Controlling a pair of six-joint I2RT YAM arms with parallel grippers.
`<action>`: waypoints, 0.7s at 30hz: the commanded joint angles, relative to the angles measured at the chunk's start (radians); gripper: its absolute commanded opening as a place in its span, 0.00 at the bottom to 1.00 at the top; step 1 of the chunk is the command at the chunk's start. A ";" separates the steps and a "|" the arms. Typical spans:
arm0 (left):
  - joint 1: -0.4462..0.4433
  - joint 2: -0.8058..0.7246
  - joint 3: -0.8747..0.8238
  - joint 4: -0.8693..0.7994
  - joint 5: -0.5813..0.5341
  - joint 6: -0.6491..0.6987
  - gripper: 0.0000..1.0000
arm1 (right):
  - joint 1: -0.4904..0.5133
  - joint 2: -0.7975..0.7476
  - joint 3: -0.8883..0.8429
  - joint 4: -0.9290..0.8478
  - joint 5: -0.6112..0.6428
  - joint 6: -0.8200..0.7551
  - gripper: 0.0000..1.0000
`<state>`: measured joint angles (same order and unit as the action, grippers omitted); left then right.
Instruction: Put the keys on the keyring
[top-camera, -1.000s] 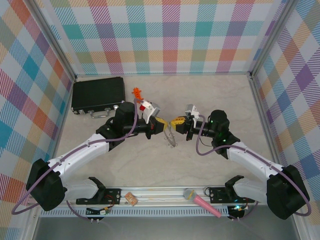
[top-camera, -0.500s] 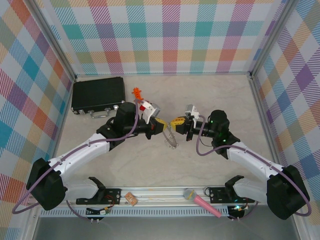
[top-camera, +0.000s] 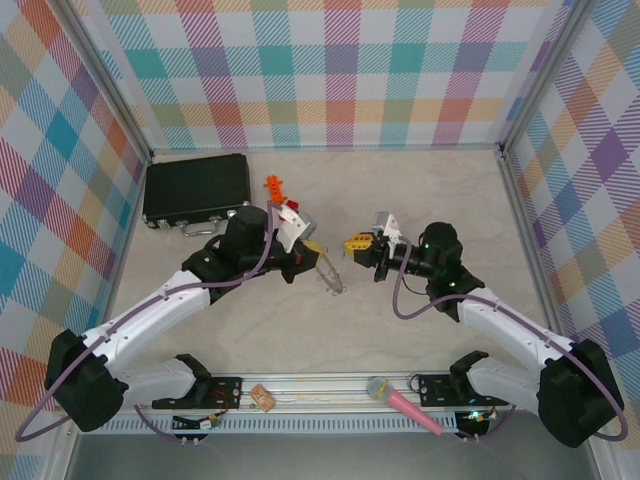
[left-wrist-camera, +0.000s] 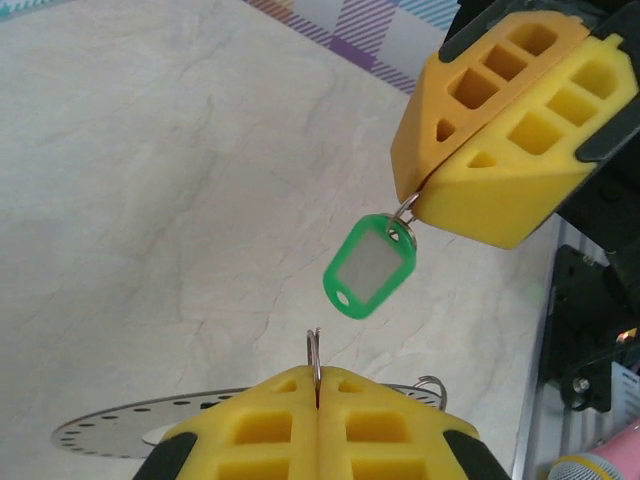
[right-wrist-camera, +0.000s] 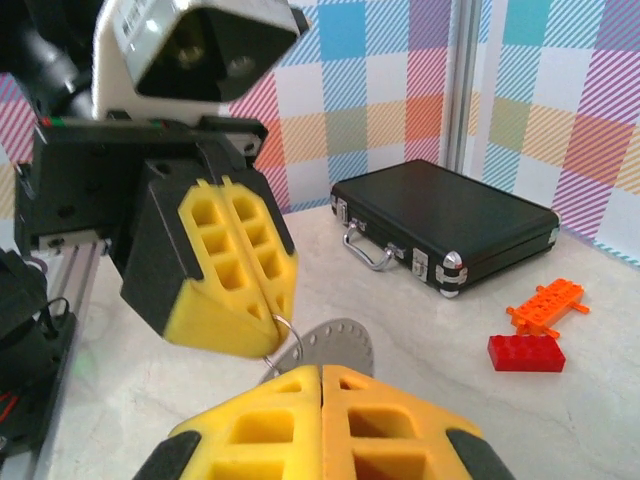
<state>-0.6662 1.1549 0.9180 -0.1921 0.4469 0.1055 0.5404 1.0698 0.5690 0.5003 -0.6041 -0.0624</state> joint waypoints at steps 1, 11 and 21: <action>-0.018 -0.045 0.055 -0.133 -0.052 0.124 0.00 | 0.040 0.003 -0.019 0.021 0.043 -0.127 0.00; -0.024 -0.103 0.057 -0.276 -0.052 0.353 0.00 | 0.196 0.054 0.008 0.003 0.191 -0.324 0.00; -0.029 -0.120 0.050 -0.299 -0.037 0.378 0.00 | 0.260 0.081 0.021 0.026 0.253 -0.393 0.00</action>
<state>-0.6796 1.0477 0.9600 -0.4644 0.3912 0.4511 0.7902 1.1469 0.5575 0.4931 -0.3660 -0.4149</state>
